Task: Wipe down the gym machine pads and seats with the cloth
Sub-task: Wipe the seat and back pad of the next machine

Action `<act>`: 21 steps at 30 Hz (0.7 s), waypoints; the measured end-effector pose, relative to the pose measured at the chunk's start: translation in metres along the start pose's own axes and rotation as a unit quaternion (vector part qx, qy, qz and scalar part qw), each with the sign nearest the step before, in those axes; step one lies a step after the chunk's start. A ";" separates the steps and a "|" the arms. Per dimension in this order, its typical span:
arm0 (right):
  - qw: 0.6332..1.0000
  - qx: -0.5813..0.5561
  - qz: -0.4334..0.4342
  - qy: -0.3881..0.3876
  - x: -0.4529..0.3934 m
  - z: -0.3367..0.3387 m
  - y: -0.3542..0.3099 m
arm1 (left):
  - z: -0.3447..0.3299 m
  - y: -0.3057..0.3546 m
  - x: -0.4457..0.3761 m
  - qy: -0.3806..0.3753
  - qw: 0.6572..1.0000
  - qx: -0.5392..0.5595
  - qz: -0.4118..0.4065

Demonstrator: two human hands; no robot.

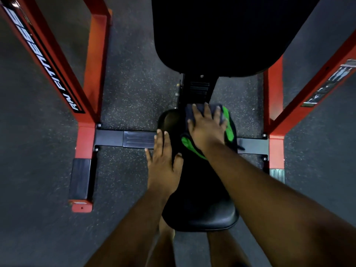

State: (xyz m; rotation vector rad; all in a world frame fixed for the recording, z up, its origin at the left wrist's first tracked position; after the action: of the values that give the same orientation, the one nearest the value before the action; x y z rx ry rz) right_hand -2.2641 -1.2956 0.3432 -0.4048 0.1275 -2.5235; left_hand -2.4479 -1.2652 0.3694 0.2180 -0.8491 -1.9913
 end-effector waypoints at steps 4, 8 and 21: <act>0.988 0.018 0.151 0.008 0.013 -0.007 -0.042 | 0.018 -0.015 0.004 0.065 0.993 0.082 0.056; 0.965 -0.011 0.263 -0.001 0.105 0.007 -0.042 | 0.039 -0.033 0.014 0.030 0.994 0.055 0.094; 0.990 -0.099 0.092 0.032 0.230 0.207 0.068 | 0.133 0.134 0.126 -0.201 0.952 0.111 0.202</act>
State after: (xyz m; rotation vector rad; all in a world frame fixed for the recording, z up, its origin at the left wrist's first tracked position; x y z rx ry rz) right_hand -2.3450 -1.4803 0.5869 -0.3727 0.4224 -2.3489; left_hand -2.4865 -1.3487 0.5766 -0.2300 -1.2679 -1.5715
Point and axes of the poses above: each hand's wrist, its own x-axis away from the middle knuckle, its own z-axis out of the back of the hand, y = z × x, the point moved 2 cm from there along -x, towards the middle knuckle, and after that the axes turned 15 degrees about y, right-handed, at the moved point
